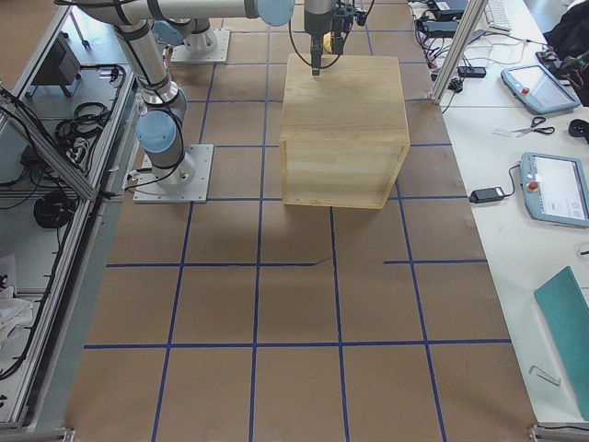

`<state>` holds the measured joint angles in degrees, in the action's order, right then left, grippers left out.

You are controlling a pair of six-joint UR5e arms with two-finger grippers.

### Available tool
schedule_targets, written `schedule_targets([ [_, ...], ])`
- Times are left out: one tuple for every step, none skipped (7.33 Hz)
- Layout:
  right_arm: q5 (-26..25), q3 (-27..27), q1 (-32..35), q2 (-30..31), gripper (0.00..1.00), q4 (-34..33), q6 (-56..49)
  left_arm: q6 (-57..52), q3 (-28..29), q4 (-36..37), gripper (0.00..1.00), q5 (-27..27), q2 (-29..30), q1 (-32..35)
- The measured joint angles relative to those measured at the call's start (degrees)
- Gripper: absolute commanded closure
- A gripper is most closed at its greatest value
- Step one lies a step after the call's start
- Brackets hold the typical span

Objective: Open upper drawer

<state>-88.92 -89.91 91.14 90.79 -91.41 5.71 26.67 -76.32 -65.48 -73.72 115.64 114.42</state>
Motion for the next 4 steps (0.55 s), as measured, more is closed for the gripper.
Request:
schedule_targets([
  [0.0, 0.0, 0.0, 0.0, 0.0, 0.0, 0.0, 0.0, 0.0, 0.0, 0.0, 0.0, 0.0, 0.1],
  [0.0, 0.0, 0.0, 0.0, 0.0, 0.0, 0.0, 0.0, 0.0, 0.0, 0.0, 0.1, 0.1, 0.1],
  [0.0, 0.0, 0.0, 0.0, 0.0, 0.0, 0.0, -0.1, 0.0, 0.0, 0.0, 0.0, 0.2, 0.1],
  [0.0, 0.0, 0.0, 0.0, 0.0, 0.0, 0.0, -0.3, 0.0, 0.2, 0.0, 0.0, 0.4, 0.1],
])
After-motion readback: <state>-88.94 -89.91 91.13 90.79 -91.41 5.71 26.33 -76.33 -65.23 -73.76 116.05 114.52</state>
